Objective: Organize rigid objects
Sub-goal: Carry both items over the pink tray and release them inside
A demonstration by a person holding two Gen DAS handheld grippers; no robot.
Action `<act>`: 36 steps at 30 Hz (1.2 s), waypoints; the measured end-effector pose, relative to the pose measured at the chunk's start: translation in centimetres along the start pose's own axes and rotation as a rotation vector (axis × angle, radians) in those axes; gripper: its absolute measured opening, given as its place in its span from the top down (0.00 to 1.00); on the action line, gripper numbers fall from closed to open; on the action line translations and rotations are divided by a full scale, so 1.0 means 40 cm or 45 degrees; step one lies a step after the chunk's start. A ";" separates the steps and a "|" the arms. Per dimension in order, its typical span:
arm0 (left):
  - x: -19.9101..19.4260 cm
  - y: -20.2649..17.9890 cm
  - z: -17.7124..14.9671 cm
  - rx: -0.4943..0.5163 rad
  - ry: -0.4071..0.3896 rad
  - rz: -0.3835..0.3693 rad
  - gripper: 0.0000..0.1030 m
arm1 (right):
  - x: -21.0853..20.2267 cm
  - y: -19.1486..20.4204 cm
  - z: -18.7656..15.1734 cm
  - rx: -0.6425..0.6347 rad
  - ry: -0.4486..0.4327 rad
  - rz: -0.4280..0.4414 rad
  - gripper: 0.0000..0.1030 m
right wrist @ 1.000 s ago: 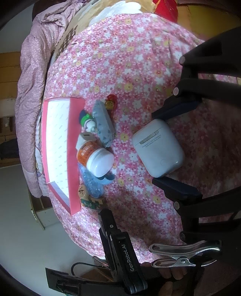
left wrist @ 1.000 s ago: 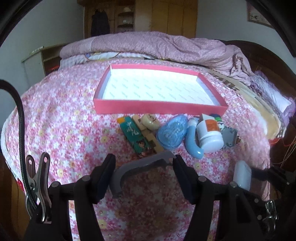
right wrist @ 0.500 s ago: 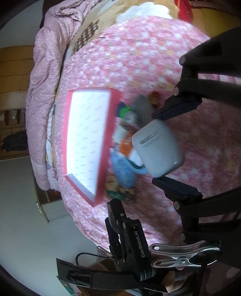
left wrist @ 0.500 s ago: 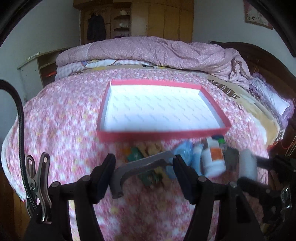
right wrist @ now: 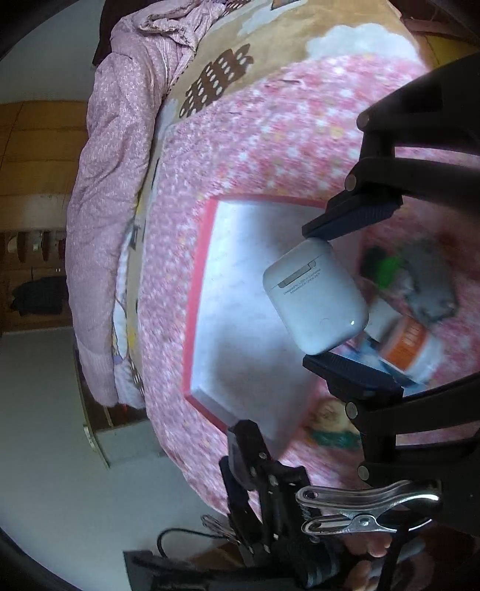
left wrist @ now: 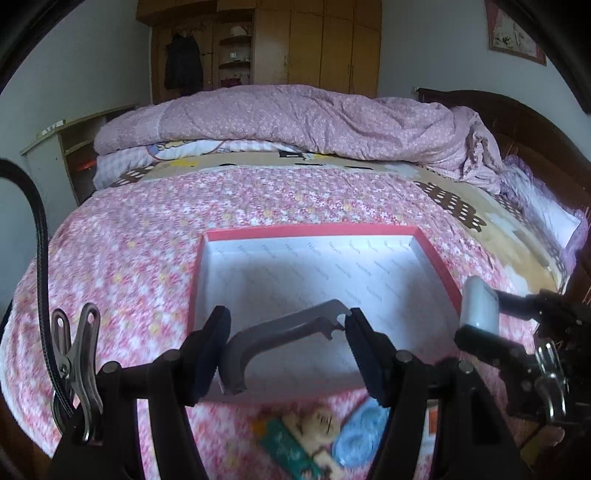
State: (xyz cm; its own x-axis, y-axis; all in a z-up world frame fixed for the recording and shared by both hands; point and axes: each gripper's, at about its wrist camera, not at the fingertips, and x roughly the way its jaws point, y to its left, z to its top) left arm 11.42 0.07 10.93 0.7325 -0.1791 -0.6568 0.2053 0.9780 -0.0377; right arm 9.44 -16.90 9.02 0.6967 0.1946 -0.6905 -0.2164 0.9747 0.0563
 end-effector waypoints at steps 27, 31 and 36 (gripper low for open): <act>0.245 0.007 0.043 -0.010 0.153 0.107 0.34 | 0.244 -0.030 0.102 -0.046 0.120 -0.053 0.38; 0.261 0.013 0.036 -0.019 0.169 0.124 0.33 | 0.263 -0.043 0.103 -0.022 0.133 -0.045 0.38; 0.266 0.006 0.034 -0.005 0.180 0.125 0.30 | 0.274 -0.049 0.101 -0.009 0.135 -0.088 0.38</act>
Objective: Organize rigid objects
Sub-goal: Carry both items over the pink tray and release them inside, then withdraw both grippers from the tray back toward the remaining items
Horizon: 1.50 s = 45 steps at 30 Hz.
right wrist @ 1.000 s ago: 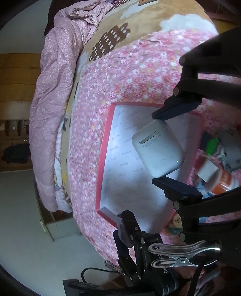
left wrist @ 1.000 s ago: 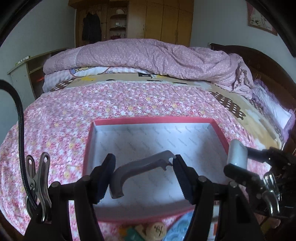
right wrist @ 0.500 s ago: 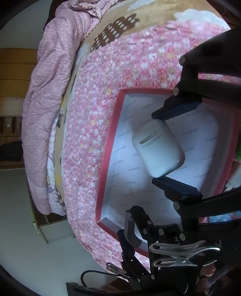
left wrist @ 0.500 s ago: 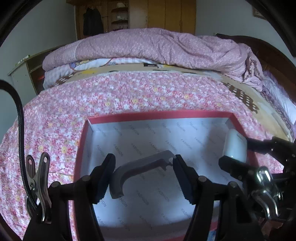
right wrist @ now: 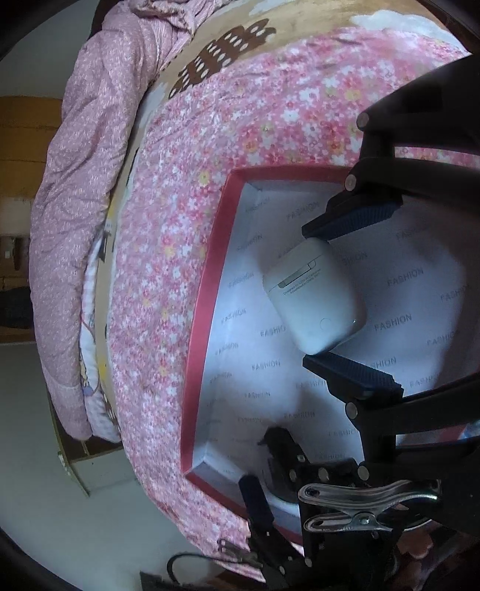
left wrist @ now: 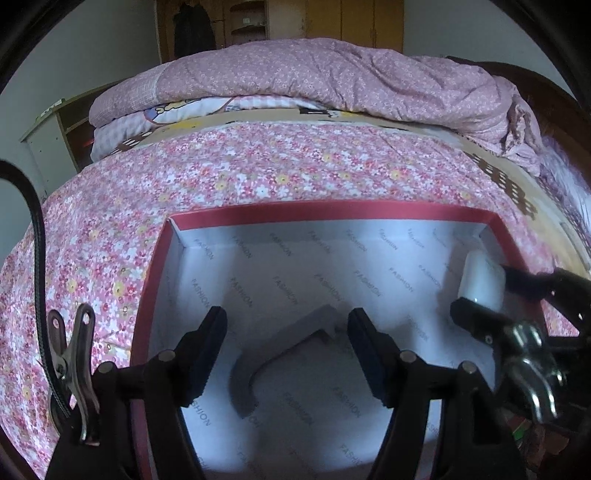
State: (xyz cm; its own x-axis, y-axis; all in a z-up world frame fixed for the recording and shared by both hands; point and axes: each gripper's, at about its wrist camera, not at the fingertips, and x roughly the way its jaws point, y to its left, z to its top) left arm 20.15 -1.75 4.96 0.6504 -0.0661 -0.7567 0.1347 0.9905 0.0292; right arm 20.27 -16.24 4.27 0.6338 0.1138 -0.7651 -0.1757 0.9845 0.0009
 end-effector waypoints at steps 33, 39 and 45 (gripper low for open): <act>-0.191 -0.012 -0.036 0.057 -0.143 0.013 0.20 | -0.211 -0.002 -0.062 0.075 -0.141 0.136 0.29; -0.221 0.004 -0.082 0.063 -0.127 -0.024 0.20 | -0.236 -0.022 -0.109 0.108 -0.136 0.150 0.29; -0.254 0.017 -0.143 0.053 -0.101 -0.065 0.20 | -0.249 -0.026 -0.162 0.140 -0.108 0.166 0.29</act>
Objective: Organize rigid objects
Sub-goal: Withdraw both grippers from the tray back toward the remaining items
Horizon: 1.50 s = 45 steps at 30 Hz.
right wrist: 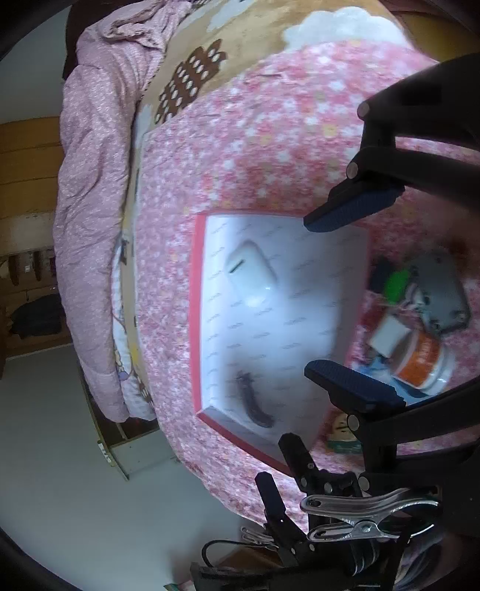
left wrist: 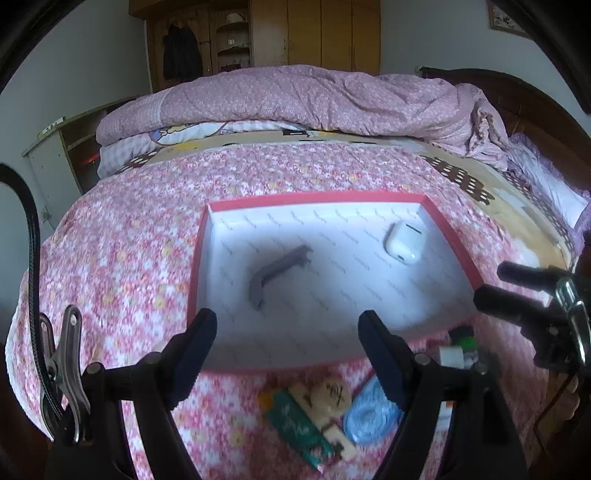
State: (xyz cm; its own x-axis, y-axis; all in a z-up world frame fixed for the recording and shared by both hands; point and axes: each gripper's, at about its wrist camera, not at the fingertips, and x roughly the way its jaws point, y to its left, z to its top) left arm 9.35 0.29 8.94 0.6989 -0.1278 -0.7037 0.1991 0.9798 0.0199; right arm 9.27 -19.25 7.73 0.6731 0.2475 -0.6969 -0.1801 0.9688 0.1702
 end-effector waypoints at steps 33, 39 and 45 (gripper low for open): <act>-0.050 0.044 -0.253 -0.127 0.152 -0.056 0.20 | -0.065 0.065 -0.303 -0.087 0.095 -0.052 0.29; -0.015 0.006 -0.239 -0.055 0.141 0.010 0.20 | -0.055 0.075 -0.321 -0.116 0.090 -0.049 0.29; -0.007 0.019 -0.237 -0.050 0.117 0.058 0.20 | -0.035 0.066 -0.337 -0.086 0.106 -0.027 0.29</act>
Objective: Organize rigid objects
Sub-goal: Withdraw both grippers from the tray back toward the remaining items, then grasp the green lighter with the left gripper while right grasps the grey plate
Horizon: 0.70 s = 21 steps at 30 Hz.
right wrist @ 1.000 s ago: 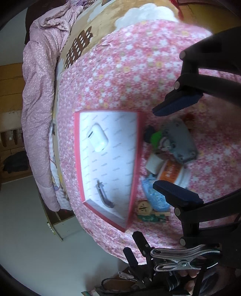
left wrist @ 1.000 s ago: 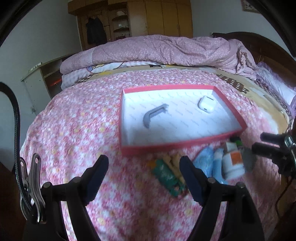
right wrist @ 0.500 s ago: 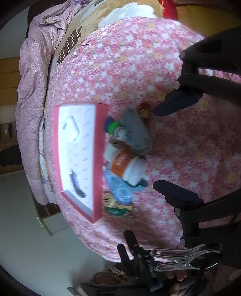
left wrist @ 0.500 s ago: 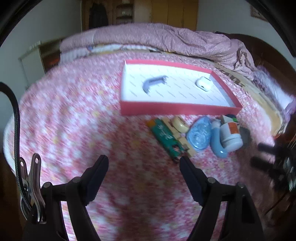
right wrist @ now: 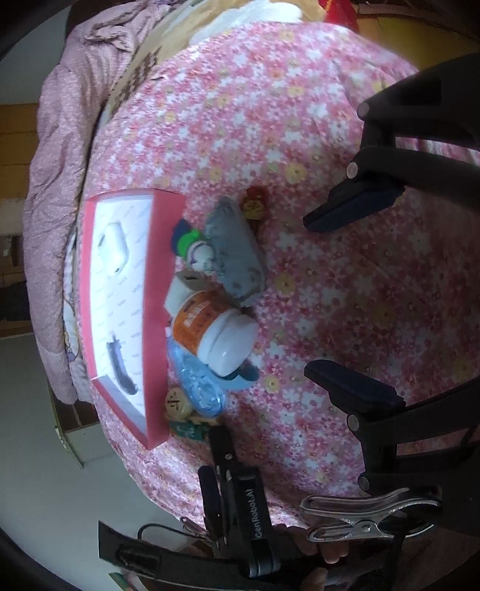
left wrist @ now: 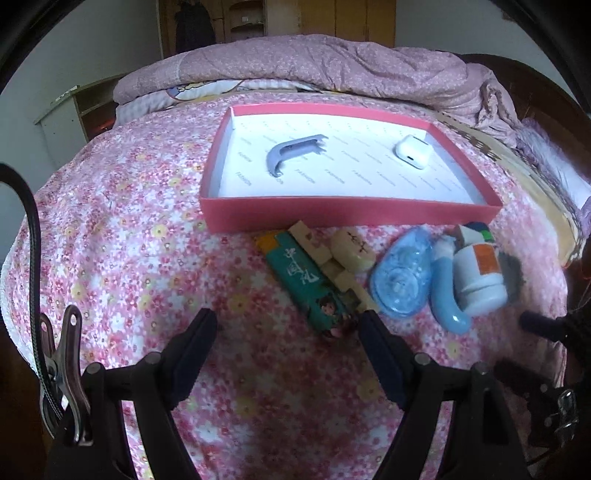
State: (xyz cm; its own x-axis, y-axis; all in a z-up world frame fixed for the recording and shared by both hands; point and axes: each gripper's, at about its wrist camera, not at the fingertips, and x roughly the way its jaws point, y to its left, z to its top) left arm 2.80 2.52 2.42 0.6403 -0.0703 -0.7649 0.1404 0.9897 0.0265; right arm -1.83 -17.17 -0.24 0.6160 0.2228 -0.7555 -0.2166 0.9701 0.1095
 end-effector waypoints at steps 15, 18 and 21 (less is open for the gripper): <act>0.058 0.037 0.061 -0.042 0.022 0.026 0.22 | -0.003 -0.007 -0.005 0.017 -0.031 0.022 0.28; 0.056 0.034 0.060 -0.030 -0.002 0.013 0.33 | -0.006 -0.009 -0.010 0.021 -0.050 0.035 0.28; 0.048 0.028 0.053 -0.002 -0.029 -0.008 0.50 | -0.007 -0.009 -0.013 0.026 -0.060 0.045 0.27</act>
State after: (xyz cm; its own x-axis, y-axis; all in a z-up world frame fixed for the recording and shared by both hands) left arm 5.79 3.22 2.35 0.6564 -0.0790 -0.7503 0.1430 0.9895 0.0209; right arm -2.33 -17.64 -0.40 0.6431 0.2610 -0.7200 -0.2236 0.9632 0.1494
